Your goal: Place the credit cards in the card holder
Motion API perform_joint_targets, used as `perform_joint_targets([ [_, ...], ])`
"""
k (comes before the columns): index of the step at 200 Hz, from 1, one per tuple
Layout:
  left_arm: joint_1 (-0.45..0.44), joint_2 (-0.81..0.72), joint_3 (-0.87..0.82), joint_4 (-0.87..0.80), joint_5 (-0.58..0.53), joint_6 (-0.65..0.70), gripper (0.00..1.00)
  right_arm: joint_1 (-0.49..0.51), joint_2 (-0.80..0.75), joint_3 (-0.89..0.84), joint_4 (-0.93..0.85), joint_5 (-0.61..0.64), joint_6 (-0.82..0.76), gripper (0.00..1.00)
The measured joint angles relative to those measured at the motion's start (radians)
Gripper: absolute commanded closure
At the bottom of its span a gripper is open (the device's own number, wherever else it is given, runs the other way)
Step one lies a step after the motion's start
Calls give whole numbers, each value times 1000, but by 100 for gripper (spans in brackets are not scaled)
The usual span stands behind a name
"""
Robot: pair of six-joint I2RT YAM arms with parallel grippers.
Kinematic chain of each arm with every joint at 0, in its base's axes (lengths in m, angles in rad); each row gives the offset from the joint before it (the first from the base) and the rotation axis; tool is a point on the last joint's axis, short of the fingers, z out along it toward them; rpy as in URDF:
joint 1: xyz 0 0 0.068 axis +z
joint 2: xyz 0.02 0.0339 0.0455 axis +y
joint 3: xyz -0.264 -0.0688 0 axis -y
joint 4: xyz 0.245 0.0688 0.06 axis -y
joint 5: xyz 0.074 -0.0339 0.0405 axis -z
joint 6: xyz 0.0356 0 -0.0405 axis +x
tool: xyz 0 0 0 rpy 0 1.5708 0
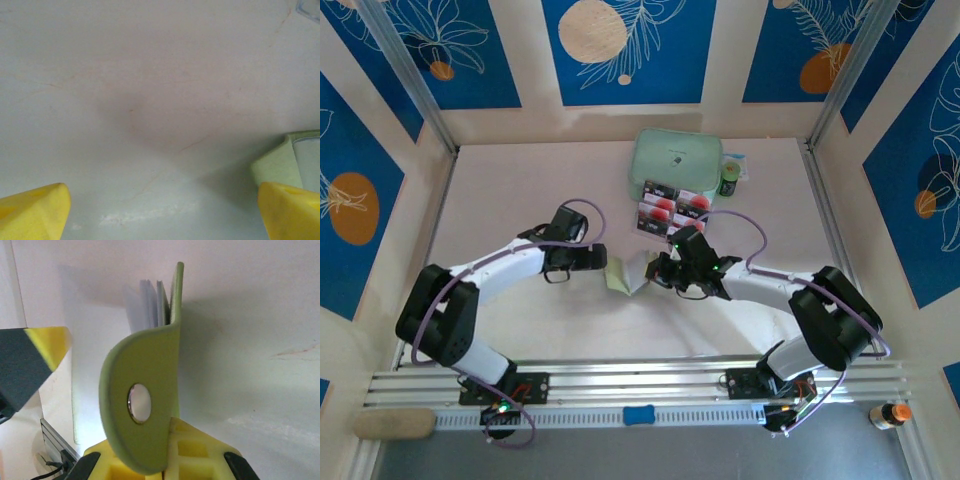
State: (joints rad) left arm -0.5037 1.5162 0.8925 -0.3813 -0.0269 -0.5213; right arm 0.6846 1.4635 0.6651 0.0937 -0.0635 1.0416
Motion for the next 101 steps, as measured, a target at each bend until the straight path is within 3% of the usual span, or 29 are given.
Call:
perform_joint_targets([
  [101, -45, -84, 56, 6, 87, -49, 3, 55, 16, 0, -3, 71, 19, 100],
])
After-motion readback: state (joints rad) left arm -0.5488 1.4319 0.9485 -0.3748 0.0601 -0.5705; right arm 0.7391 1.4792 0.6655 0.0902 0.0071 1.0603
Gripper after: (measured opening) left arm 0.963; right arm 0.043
